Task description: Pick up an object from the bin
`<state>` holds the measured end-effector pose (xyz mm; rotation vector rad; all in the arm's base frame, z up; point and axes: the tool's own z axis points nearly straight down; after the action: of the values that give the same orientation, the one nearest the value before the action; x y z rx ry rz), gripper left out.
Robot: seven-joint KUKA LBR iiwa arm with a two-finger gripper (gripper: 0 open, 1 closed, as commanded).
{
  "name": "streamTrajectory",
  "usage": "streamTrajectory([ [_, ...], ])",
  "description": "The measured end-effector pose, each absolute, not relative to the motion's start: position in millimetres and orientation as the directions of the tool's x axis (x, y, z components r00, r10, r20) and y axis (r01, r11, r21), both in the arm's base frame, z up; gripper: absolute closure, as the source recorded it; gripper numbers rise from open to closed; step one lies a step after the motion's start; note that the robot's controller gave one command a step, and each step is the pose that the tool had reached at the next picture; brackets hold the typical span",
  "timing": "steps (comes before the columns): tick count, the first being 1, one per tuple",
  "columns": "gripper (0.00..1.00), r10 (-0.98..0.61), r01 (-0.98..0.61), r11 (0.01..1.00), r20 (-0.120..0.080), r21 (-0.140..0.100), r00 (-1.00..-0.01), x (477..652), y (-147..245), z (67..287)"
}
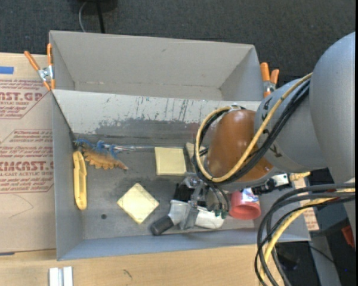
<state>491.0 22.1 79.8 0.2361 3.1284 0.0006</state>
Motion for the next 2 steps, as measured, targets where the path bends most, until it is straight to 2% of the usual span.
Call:
streamTrajectory([
  [1, 1.0, 0.128, 0.128, 0.992, 0.003, -0.001, -0.992, 486.5, 20.4, 137.6],
  [2, 1.0, 0.103, 0.103, 0.995, 0.001, 0.001, -0.995, 530.8, 44.5, 186.7],
])
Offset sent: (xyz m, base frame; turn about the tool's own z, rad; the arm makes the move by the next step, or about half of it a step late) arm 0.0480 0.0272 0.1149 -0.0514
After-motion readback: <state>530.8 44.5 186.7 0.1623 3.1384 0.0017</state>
